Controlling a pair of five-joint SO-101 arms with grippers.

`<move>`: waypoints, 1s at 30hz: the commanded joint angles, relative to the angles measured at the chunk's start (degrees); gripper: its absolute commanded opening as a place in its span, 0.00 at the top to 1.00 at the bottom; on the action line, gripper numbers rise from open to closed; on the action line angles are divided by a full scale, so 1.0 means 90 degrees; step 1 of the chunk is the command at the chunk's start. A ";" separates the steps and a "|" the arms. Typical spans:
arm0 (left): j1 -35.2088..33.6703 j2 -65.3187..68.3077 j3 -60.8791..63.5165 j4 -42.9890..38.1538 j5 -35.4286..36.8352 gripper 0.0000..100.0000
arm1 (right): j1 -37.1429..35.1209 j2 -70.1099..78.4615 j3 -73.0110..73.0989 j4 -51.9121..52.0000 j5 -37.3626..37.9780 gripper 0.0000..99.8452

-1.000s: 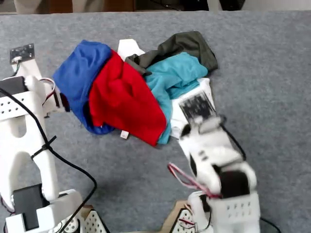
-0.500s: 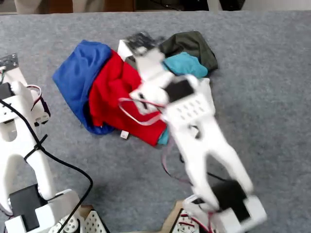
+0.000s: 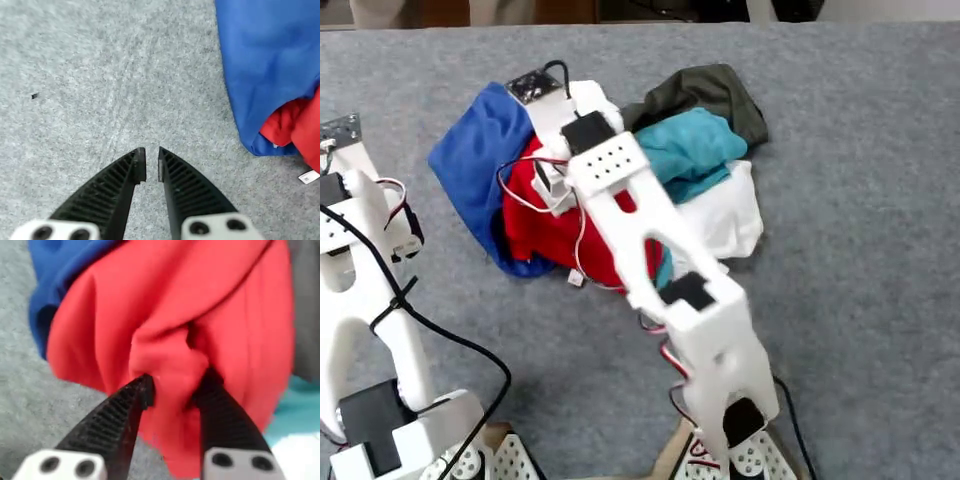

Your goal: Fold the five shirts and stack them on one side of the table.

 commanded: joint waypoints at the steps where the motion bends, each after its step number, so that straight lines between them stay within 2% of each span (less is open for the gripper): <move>1: -0.0059 -0.0034 -0.0020 -0.0098 -0.0059 0.94 | -0.0034 0.0737 -0.1353 0.0459 -0.0049 0.84; 4: -0.0049 -0.0034 -0.0020 -0.0098 -0.0059 0.94 | -0.0015 0.1255 -0.2291 0.0938 -0.0039 0.86; 8: -0.0029 -0.0034 -0.0020 -0.0098 -0.0059 0.94 | 0.0073 0.1568 -0.3531 0.1416 -0.0020 1.00; 14: -0.0029 -0.0034 -0.0020 -0.0098 -0.0020 0.94 | 0.0571 0.1226 -0.4391 0.1475 -0.0049 1.00; 20: -0.0039 -0.0034 -0.0020 -0.0098 -0.0020 0.94 | 0.1245 -0.0386 -0.4166 0.1485 -0.0049 1.00; 24: -0.0020 -0.0054 -0.0020 -0.0088 -0.0039 0.94 | 0.2017 -0.1578 -0.3658 0.1475 -0.0039 1.00; 30: 0.0440 -0.0083 -0.0029 -0.0068 0.0010 0.80 | 0.3687 -0.2965 -0.2750 0.1455 0.0000 1.00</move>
